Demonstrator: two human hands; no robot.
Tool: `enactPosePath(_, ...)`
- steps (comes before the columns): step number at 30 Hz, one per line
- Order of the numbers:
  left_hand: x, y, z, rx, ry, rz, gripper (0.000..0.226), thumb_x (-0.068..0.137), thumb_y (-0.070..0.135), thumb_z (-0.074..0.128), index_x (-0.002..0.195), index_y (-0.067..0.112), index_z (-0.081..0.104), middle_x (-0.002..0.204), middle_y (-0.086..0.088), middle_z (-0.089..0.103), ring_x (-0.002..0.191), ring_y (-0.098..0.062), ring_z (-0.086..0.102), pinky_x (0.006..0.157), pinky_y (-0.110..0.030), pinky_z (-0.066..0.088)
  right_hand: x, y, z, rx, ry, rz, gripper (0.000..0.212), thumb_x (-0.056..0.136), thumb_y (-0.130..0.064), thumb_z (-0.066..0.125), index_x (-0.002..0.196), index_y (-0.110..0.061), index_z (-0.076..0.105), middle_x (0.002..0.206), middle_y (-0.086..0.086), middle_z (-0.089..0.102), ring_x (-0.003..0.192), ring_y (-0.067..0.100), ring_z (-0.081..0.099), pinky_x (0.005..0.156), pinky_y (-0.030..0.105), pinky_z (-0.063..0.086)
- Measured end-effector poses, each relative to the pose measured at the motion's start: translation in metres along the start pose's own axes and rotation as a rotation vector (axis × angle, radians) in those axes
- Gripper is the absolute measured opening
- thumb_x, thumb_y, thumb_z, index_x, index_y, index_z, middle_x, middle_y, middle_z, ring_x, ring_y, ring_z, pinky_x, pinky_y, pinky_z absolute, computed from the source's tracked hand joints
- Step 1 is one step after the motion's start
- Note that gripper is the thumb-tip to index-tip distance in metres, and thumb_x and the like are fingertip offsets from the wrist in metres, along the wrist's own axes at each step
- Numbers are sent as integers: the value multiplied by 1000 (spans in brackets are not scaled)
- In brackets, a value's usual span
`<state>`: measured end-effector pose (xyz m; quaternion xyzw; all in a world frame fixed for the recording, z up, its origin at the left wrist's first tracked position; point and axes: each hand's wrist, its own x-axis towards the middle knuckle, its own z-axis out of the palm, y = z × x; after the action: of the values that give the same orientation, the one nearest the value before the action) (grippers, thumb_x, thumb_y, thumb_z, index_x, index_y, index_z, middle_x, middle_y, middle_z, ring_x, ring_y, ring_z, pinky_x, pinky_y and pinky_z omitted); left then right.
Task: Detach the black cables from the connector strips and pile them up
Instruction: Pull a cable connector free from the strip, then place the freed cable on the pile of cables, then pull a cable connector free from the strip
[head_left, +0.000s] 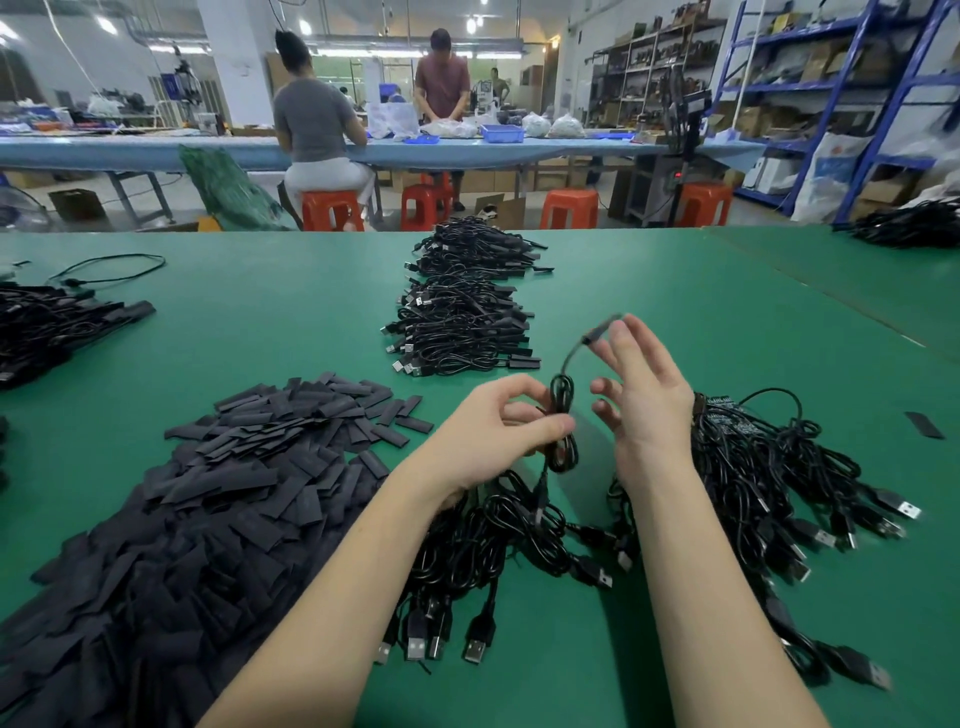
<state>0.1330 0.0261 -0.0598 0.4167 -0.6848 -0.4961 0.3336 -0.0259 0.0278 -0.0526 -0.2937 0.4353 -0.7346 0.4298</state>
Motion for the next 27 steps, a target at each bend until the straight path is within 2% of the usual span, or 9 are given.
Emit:
enactPosePath(2,11,-2,-5,-48,151,19,17,88,30,77,99,25,65,85,4,77,76,-6,67,81,-32,52,0,2,-3,-42,9,71,36,97,-40,66,130,-28,60,98,-9,79,53,8,59,48,18,46)
enactPosePath(4,29,1,-16,49,300,43,16,86,32,78,96,29,66,80,9,75,72,0,68,77,-24,51,-1,8,-4,-107,15,147,34,98,-38,64,129,-24,58,97,-7,79,56,8,60,50,18,47)
enactPosePath(6,53,7,-31,268,418,99,16,85,32,79,93,29,66,74,13,69,69,3,64,73,-18,48,-2,15,-5,-160,3,192,29,99,-32,64,125,-21,59,92,-7,79,54,7,58,51,18,46)
enactPosePath(8,78,15,-51,528,480,168,14,85,31,78,94,27,68,80,11,68,77,-2,64,78,-22,51,-3,18,-4,-198,-30,196,22,99,-26,63,120,-20,62,87,-7,79,51,5,57,49,17,45)
enactPosePath(11,114,20,-80,970,478,186,16,90,26,72,105,21,69,103,-2,66,100,-25,62,83,-36,52,-2,22,-1,-265,-112,181,15,98,-23,63,113,-20,66,86,-8,79,51,5,57,49,16,45)
enactPosePath(15,140,3,-97,1374,271,98,20,93,6,59,113,8,63,115,-14,57,109,-35,57,86,-45,51,-3,30,4,-376,-193,173,11,98,-23,63,107,-21,68,85,-8,79,54,7,57,53,19,46)
enactPosePath(19,148,-14,-90,1362,209,84,23,94,2,54,117,2,56,118,-20,55,108,-41,58,92,-50,49,-6,34,7,-450,-232,130,7,97,-23,63,102,-22,68,82,-9,78,51,5,57,53,19,45)
enactPosePath(23,146,-17,-88,1233,250,96,33,95,9,59,124,4,44,112,-22,57,102,-42,58,83,-50,50,-9,34,9,-467,-245,132,7,97,-22,63,102,-21,69,81,-8,78,52,6,56,55,22,44)
enactPosePath(27,141,-21,-93,1332,353,183,29,95,21,60,120,11,52,112,-12,62,109,-35,55,76,-42,46,-13,34,11,-483,-271,136,7,98,-22,62,101,-20,69,81,-7,78,53,7,56,56,23,45)
